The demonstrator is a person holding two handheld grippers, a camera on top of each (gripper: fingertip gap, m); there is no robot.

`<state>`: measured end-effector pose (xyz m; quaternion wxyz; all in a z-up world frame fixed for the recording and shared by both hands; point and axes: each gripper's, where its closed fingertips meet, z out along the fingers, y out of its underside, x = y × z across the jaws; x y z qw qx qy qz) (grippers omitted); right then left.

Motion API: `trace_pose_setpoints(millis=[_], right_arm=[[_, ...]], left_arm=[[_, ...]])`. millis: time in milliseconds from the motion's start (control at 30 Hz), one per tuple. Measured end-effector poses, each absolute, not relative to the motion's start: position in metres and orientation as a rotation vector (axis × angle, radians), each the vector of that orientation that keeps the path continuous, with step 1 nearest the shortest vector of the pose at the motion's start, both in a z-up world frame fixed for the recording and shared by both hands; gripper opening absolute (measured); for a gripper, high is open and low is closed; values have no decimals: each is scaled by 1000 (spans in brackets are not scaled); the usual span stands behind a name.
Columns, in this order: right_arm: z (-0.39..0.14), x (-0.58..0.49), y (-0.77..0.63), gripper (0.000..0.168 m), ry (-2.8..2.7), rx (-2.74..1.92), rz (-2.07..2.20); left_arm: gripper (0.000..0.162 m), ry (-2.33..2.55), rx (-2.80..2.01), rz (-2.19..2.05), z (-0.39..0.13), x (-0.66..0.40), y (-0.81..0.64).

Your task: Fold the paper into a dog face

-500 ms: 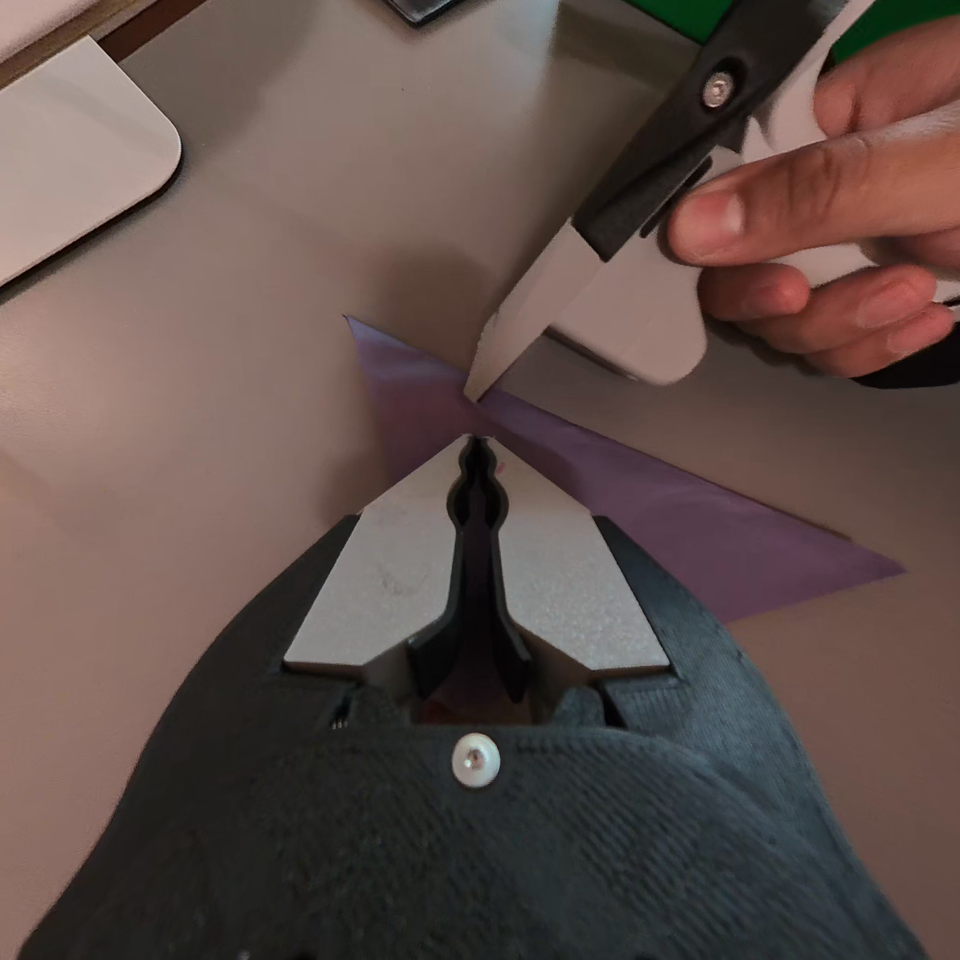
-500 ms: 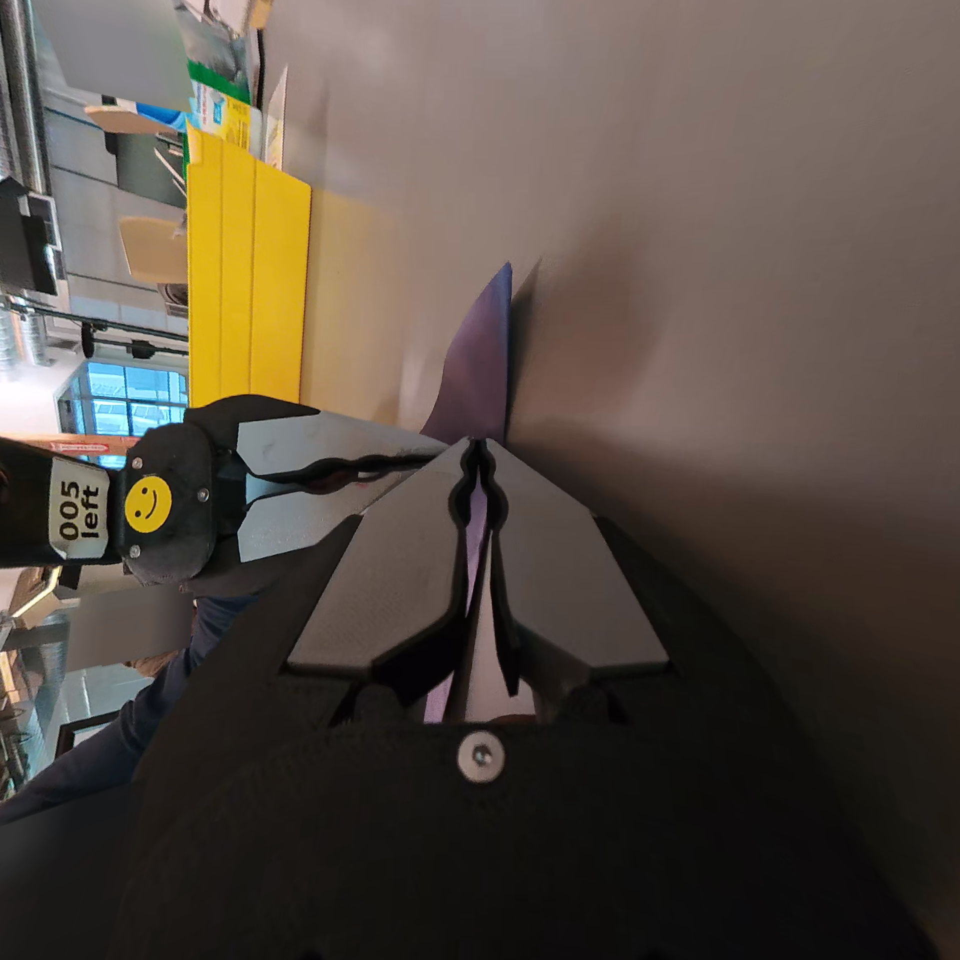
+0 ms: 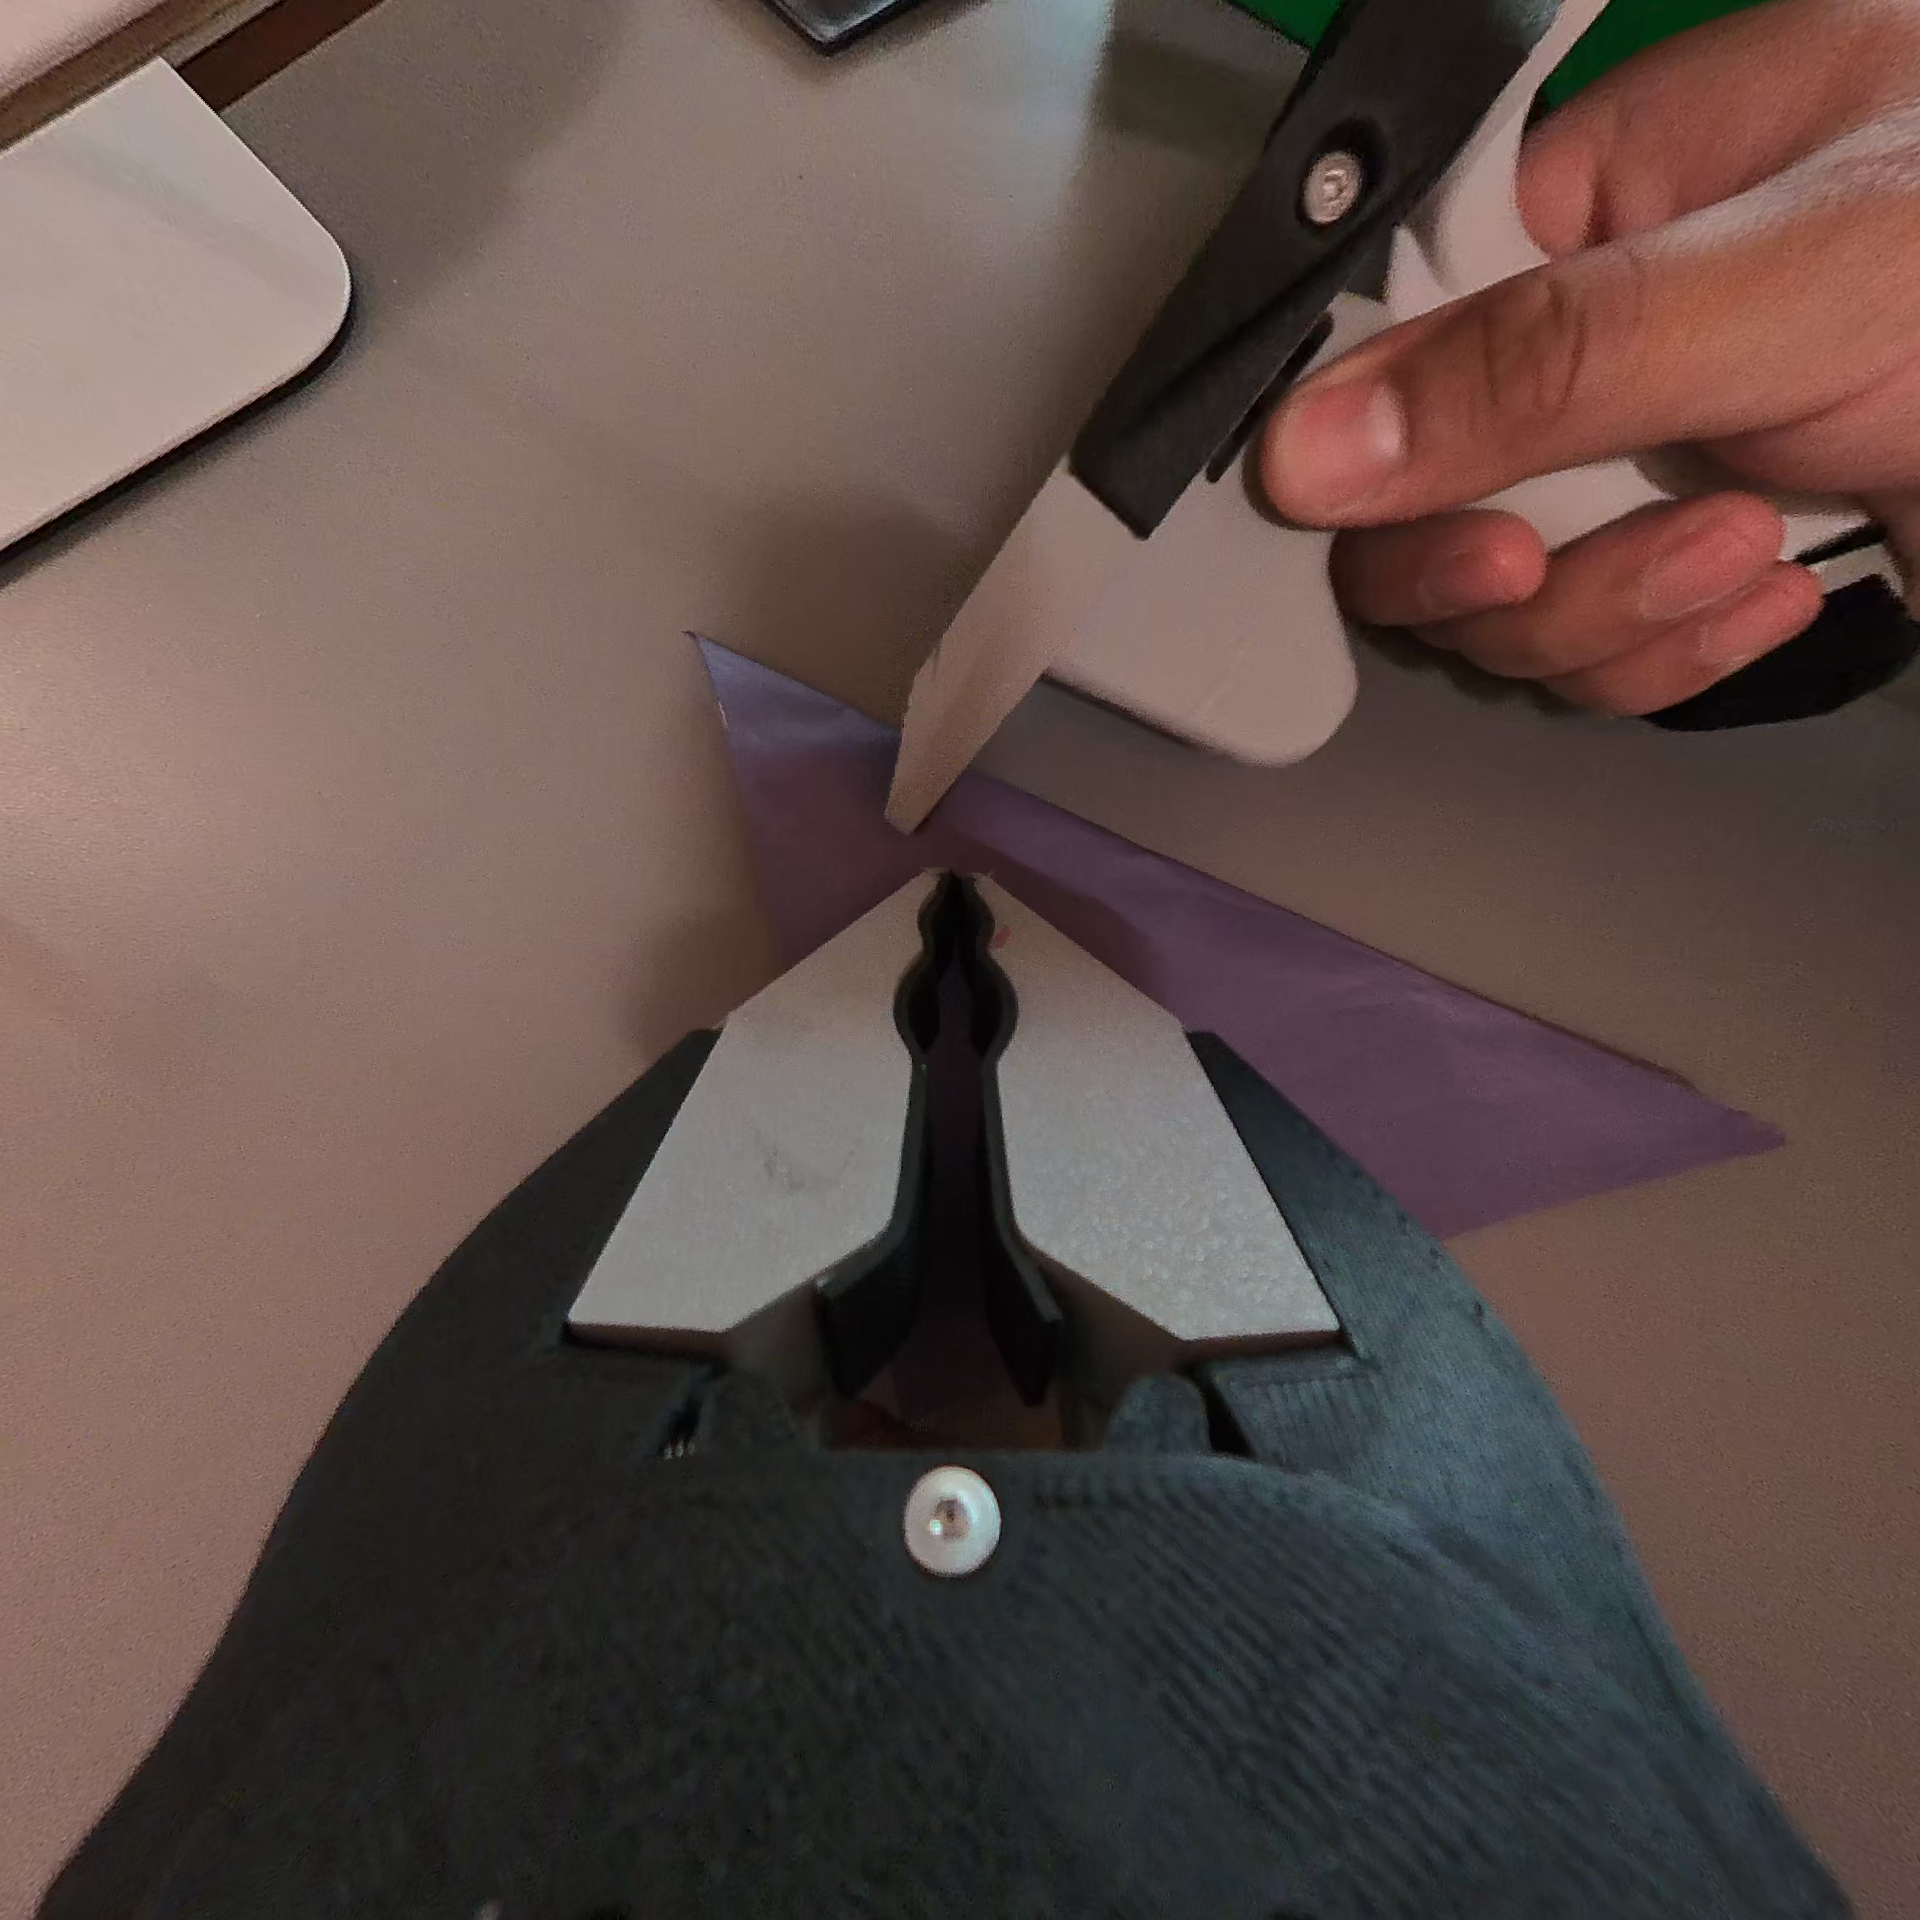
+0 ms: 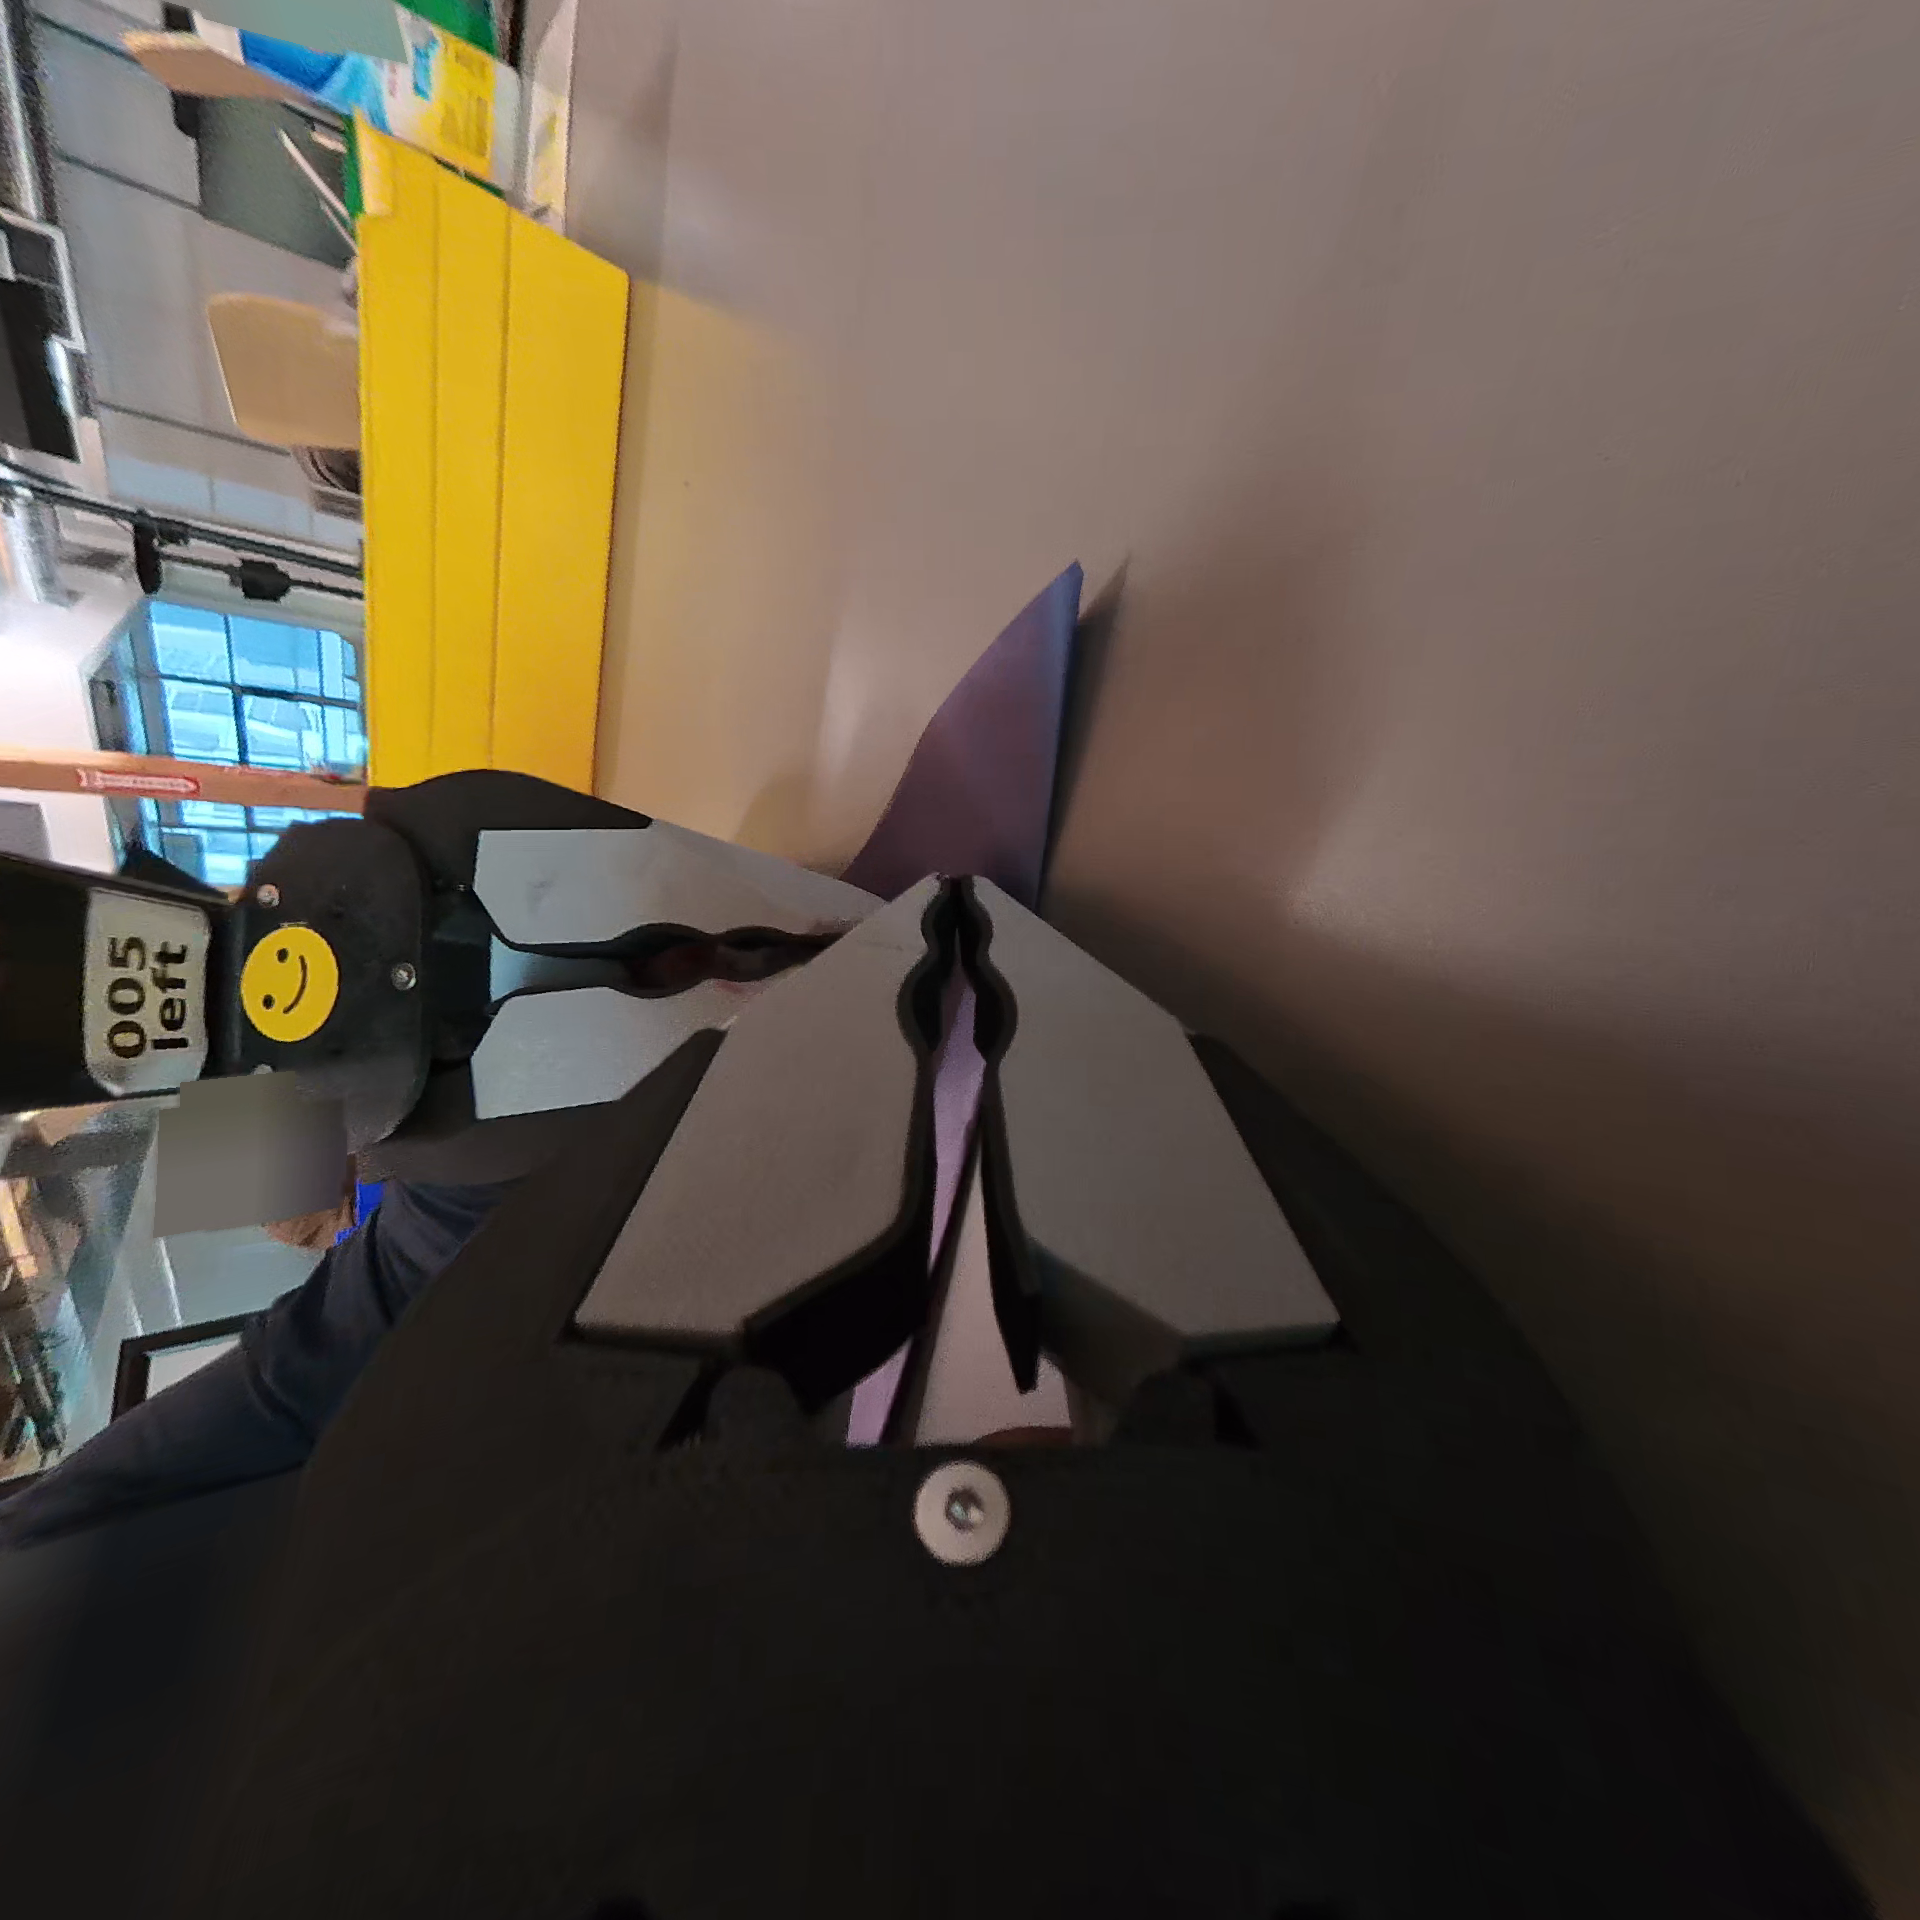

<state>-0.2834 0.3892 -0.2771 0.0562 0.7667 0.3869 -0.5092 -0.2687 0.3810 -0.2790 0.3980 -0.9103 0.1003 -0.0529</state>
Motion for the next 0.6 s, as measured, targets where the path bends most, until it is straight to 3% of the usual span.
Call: trace_pose_setpoints(millis=[600], right_arm=[[-270,-301,408,0,1038,2287,-1682]], left_arm=[[0,259,-2304,-126,-279,-269,381]])
